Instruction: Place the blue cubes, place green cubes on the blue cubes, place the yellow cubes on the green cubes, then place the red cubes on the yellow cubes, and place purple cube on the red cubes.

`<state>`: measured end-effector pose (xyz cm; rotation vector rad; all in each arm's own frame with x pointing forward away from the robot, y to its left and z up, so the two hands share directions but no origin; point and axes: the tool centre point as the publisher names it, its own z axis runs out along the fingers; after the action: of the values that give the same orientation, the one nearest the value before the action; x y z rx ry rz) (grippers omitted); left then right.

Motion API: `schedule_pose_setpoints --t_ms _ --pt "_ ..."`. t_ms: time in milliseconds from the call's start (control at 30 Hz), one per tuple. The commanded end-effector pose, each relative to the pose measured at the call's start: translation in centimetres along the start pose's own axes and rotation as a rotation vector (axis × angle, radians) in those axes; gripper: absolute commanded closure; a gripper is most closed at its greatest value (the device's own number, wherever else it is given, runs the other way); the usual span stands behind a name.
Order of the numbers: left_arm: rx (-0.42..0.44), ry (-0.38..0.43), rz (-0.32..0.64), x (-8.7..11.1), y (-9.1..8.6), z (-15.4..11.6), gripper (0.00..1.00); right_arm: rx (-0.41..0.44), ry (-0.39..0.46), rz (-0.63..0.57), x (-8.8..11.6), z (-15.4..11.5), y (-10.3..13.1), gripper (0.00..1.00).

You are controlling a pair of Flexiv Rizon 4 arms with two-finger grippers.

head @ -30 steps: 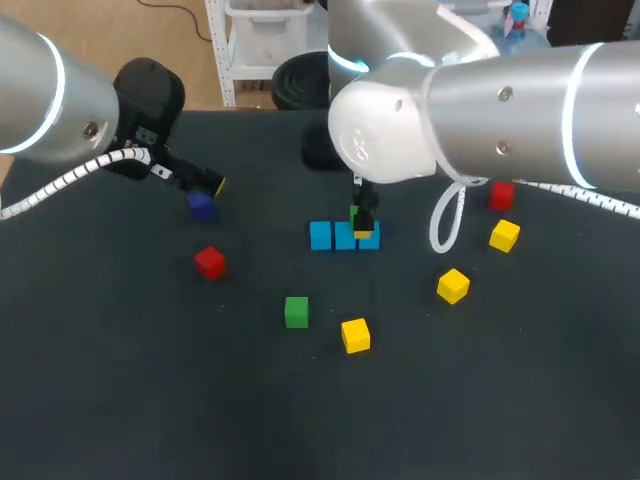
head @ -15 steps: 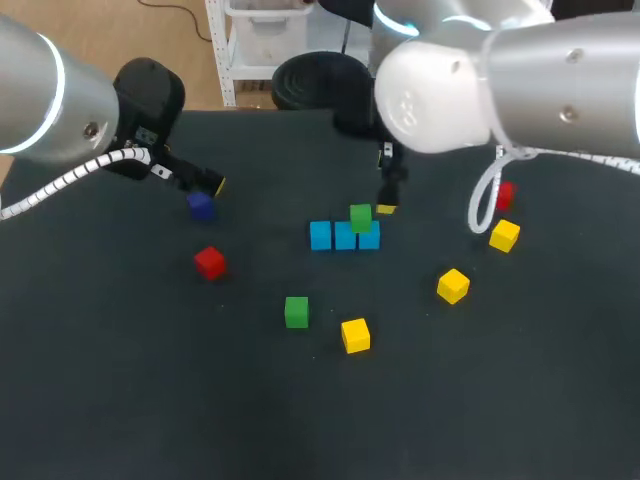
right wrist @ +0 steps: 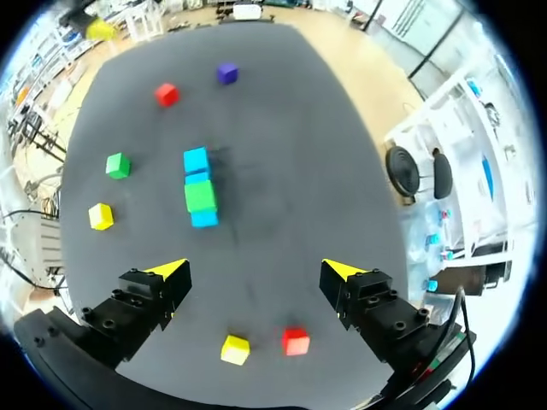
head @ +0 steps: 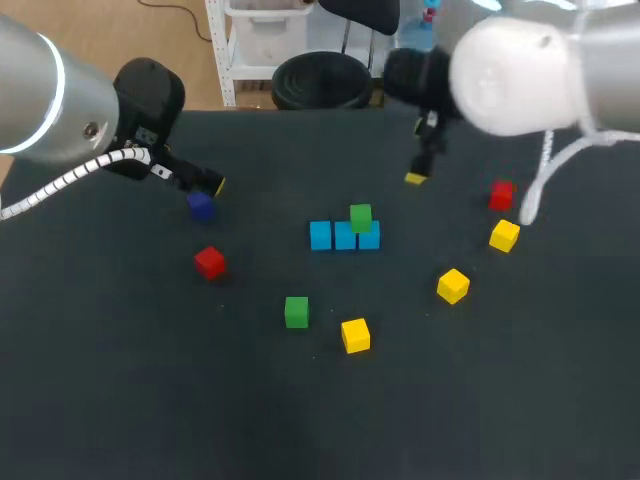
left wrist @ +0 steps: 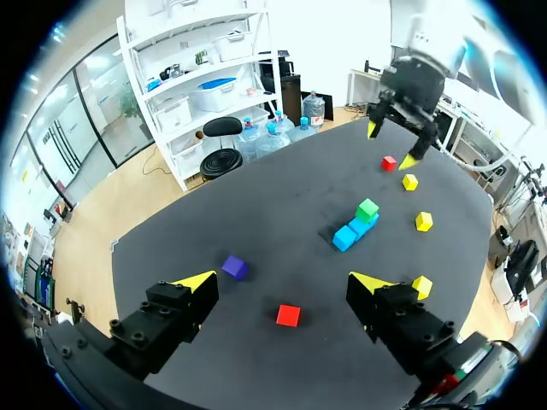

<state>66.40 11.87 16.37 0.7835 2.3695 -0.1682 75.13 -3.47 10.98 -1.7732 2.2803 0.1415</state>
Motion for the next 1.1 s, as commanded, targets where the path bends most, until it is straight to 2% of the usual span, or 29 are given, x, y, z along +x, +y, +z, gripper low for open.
schedule_pose_setpoints --t_ms 33,167,367,600,867,1100 --pt "0.003 -0.002 0.0 0.0 0.1 0.0 0.0 0.035 -0.145 -0.011 2.9 -2.0 1.5 0.0" --pt "0.003 -0.002 0.0 0.0 0.1 0.0 0.0 0.0 -0.124 -0.069 2.6 -0.7 2.3 0.0" --pt "0.003 -0.002 0.0 0.0 0.1 0.0 0.0 -0.017 -0.095 -0.166 0.0 0.7 3.8 0.0" --pt "0.003 -0.002 0.0 0.0 0.1 0.0 0.0 -0.039 -0.11 -0.227 -2.8 1.6 4.5 0.0" --pt "0.003 -0.002 0.0 0.0 0.1 0.0 0.0 -0.056 -0.081 -0.262 -4.1 3.2 4.8 0.0" --pt "0.003 -0.002 0.0 0.0 0.1 0.0 0.0 -0.092 -0.045 -0.244 -4.2 5.6 5.3 0.0"
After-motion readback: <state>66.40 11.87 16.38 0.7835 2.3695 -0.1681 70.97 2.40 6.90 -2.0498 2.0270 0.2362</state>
